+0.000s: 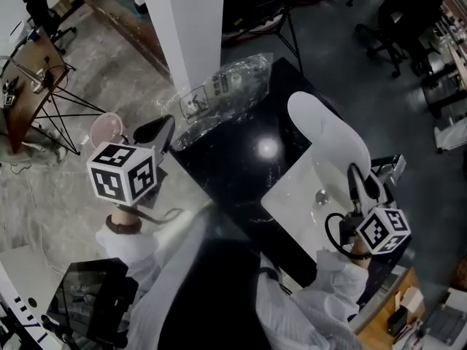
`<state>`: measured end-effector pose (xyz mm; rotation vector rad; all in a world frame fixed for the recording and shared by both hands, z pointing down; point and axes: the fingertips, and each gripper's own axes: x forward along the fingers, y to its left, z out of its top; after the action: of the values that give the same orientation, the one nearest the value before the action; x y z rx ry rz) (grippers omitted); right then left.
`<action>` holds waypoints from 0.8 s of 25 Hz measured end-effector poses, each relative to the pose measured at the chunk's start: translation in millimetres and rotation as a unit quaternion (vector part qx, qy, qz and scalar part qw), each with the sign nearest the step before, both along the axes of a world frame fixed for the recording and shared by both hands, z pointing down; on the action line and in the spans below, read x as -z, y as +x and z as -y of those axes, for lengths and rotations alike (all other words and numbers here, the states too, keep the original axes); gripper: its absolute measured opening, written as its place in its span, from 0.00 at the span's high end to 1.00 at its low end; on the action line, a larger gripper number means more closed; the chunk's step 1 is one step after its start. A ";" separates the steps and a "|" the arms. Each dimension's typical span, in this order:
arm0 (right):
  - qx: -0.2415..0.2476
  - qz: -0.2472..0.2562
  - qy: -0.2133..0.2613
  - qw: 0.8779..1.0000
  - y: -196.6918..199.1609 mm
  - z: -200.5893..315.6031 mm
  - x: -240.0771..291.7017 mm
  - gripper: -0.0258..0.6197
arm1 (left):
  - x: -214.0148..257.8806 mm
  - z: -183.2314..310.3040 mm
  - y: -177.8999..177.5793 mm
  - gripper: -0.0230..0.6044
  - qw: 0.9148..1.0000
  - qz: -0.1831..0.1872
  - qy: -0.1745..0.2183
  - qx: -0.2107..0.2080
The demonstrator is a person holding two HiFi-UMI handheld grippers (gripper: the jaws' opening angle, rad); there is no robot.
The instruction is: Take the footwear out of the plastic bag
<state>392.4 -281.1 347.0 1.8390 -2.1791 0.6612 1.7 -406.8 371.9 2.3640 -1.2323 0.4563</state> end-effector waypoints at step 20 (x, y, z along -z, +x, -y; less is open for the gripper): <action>-0.028 -0.086 0.078 0.993 -99.3 39.6 15.7 0.84 | 11.4 -7.9 53.1 0.96 0.997 -0.004 0.075 0.018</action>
<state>293.1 -320.7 331.3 1.9587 -2.1286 0.3353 54.8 -398.8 360.5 2.4594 -1.3459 0.3543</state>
